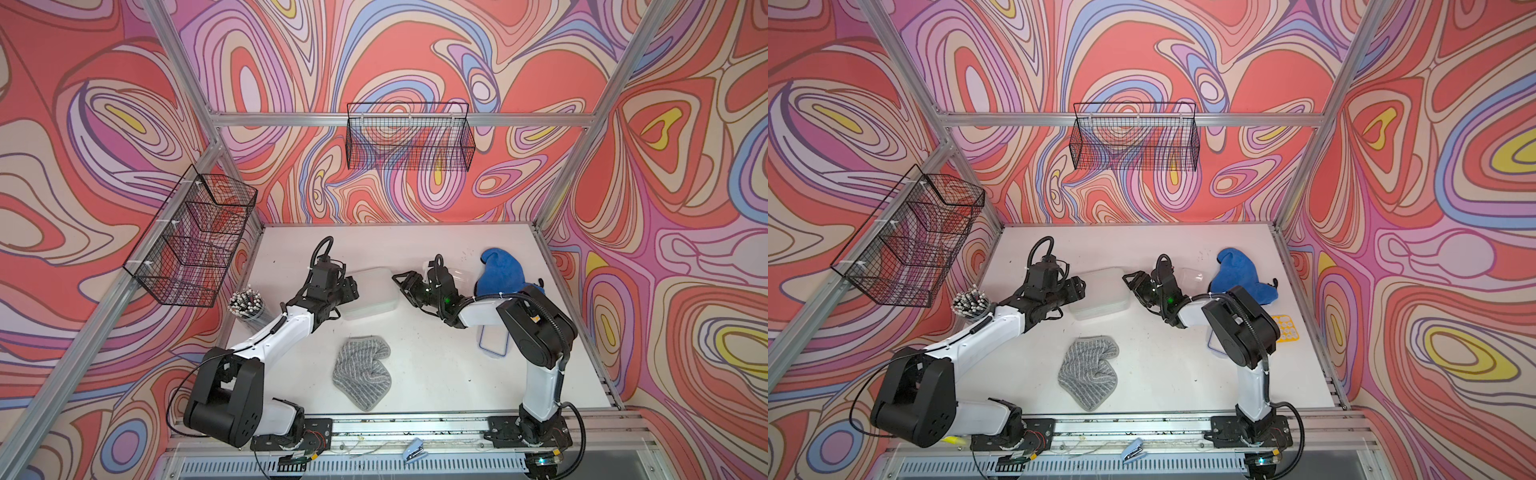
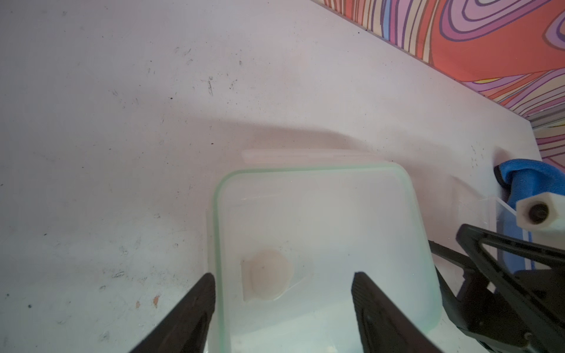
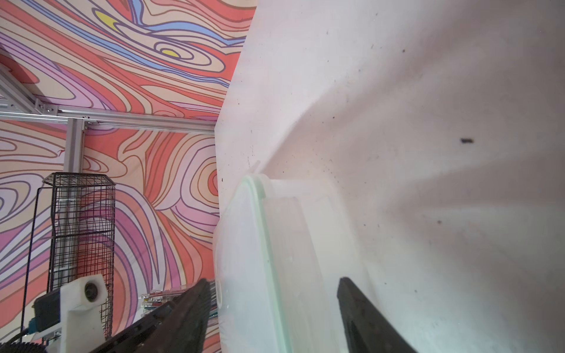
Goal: Wipe the insides of the lunch boxes
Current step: Adjust the lunch box at the center of the board.
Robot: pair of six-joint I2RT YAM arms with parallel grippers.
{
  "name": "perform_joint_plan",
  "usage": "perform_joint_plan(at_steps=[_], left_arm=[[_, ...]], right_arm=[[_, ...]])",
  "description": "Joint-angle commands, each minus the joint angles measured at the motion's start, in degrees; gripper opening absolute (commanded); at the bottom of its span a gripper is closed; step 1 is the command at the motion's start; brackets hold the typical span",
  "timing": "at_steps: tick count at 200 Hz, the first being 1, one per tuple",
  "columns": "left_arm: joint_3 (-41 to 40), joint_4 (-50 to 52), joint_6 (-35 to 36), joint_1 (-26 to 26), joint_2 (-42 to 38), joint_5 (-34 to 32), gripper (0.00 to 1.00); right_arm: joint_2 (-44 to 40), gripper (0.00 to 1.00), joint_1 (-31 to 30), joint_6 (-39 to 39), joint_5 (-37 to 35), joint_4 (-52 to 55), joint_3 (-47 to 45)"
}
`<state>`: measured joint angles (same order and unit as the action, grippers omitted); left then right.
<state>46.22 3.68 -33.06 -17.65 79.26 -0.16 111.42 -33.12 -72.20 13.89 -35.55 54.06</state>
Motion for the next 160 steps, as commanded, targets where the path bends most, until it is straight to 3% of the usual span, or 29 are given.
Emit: perform_joint_plan(at_steps=[1,64,160], left_arm=[[1.33,2.32,0.19,-0.08,-1.67,-3.1,0.75],[1.77,0.55,0.93,-0.1,-1.54,2.04,0.74],[1.8,2.74,1.0,-0.1,1.74,0.69,0.74]], right_arm=[[-1.75,0.68,-0.74,-1.89,-1.06,0.58,-0.71],[-1.59,0.69,-2.92,-3.53,-3.81,-0.38,-1.85],[0.72,0.62,-3.79,-7.03,-5.71,-6.94,-2.43]])
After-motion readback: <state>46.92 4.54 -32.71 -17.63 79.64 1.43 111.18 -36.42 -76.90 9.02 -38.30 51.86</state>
